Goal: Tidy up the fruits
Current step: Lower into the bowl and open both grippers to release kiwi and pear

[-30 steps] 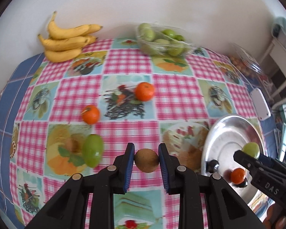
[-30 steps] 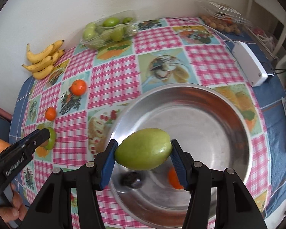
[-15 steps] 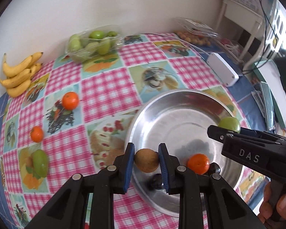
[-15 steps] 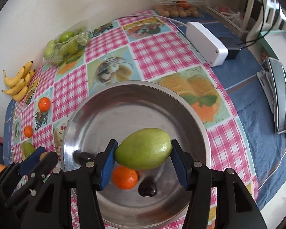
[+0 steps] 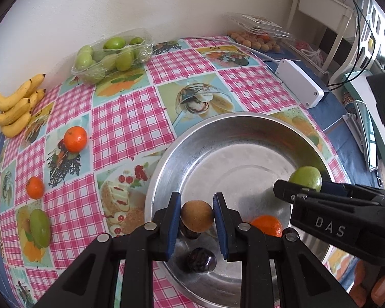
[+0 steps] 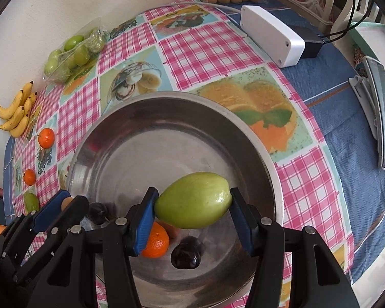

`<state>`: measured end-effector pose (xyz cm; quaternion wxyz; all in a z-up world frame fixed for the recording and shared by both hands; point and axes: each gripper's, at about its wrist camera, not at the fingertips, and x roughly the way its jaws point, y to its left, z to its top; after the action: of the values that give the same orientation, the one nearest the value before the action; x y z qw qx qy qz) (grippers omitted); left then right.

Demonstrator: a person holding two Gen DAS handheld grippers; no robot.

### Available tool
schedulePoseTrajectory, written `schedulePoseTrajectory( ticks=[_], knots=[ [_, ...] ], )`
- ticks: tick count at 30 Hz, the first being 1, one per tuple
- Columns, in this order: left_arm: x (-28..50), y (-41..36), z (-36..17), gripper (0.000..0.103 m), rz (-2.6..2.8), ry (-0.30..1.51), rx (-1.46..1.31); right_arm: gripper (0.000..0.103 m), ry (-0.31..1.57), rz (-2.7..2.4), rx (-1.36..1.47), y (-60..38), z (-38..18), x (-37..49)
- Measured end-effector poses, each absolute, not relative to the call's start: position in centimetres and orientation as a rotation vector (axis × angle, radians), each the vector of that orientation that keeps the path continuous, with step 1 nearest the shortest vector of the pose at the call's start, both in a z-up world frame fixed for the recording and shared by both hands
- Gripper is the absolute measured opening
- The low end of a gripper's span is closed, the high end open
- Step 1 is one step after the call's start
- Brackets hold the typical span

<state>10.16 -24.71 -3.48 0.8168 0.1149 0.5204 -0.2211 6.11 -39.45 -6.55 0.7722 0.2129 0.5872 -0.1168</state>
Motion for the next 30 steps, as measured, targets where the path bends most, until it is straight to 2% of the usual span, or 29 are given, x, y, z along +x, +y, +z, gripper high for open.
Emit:
schedulePoseTrajectory(
  ticks=[19, 21, 26, 30],
  knots=[
    [10.9, -25.8, -4.7, 0.029, -0.466, 1.121, 0.26, 0.058, 1.318, -0.257, 0.464, -39.3, -8.1, 5.5],
    [10.9, -25.8, -4.5, 0.031, -0.467, 1.119, 0.263, 0.058, 1.321, -0.259, 0.459, -39.1, -8.2, 6.0],
    [11.0, -25.2, -3.5, 0.046, -0.465, 1.115, 0.237, 0.058, 1.297, -0.255, 0.452, -39.2, -7.3, 6.0],
    [11.1, -24.5, -2.1, 0.05, -0.452, 1.102, 0.216, 0.058, 1.265, -0.251, 0.434, -39.2, -5.9, 6.1]
  ],
)
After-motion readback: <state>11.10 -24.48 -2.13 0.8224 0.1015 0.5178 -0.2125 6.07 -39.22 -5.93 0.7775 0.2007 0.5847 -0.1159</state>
